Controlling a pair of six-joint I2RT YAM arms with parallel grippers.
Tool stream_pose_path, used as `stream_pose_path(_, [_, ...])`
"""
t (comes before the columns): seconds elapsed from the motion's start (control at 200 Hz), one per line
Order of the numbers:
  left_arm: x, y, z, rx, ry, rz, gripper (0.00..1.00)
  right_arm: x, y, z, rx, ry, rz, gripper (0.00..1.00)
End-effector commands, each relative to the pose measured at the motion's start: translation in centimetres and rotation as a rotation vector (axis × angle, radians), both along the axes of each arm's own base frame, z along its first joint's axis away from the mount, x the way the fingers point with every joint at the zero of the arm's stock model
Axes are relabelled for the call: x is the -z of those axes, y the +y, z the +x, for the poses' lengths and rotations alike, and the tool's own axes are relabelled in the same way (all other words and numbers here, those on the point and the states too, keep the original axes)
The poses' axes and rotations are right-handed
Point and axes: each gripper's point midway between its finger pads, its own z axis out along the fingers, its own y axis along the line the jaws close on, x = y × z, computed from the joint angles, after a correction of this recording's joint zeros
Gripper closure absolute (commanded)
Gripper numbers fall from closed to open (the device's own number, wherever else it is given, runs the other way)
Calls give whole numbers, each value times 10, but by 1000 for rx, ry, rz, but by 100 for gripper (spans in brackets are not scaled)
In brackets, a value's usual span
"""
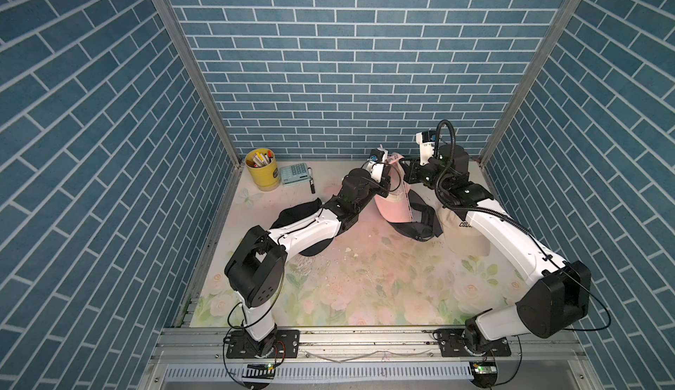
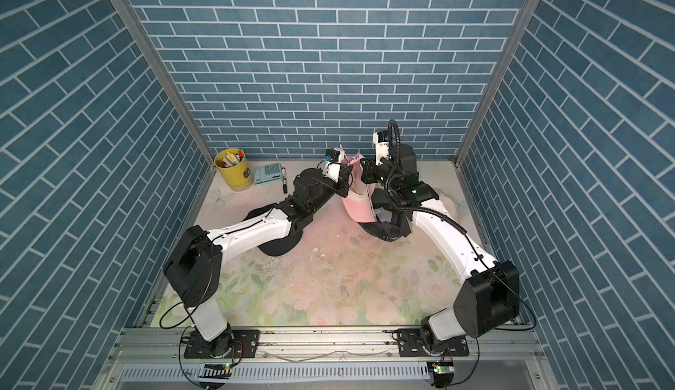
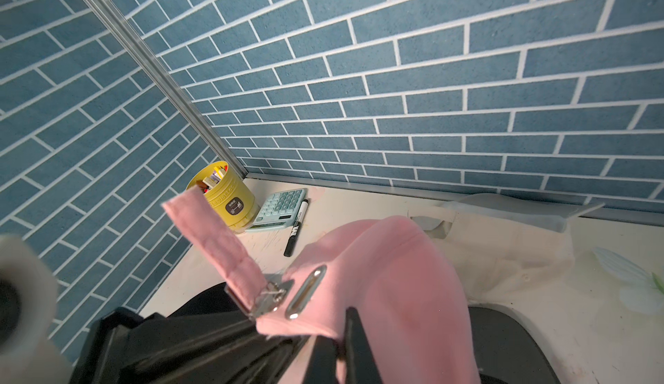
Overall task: Open the adjustable buckle of the baseball cap
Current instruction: Pull the adjustable strap on the baseball cap.
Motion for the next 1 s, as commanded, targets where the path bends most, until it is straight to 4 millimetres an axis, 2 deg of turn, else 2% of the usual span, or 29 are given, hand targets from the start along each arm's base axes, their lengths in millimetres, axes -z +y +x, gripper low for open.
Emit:
stream_pose_path(0.0, [-23,10,-10,-11,-43,-6,100,0,8,-3,-78,-84,-56,94])
stream_pose_path(0.045, [-27,12,-13,-5,-50,0,100,3,11,-6,-111,-118,-92,82])
stream_pose_path(0.085, [-31,12,-16,3,-53,2,100,5,13,-9,-137,-139,-109,77])
stream_pose_path(0.265, [-43,9,-24,45,-42,-8,100,1,27,-18,-238,-227,-90,67])
stream_pose_path(0.525, [-38,3,-27,77,-11,4,100,0,39,-17,-260,-272,-93,67])
stream_pose_path(0.73, [-44,1,-29,94,-17,7,100,8,43,-16,-294,-281,-160,73])
stream_pose_path(0.825, [-44,-3,-31,117,-14,20,100,8,46,-22,-323,-310,-189,74])
stream_pose_path(0.995, [-43,-6,-32,136,0,24,100,4,43,-22,-304,-341,-202,86])
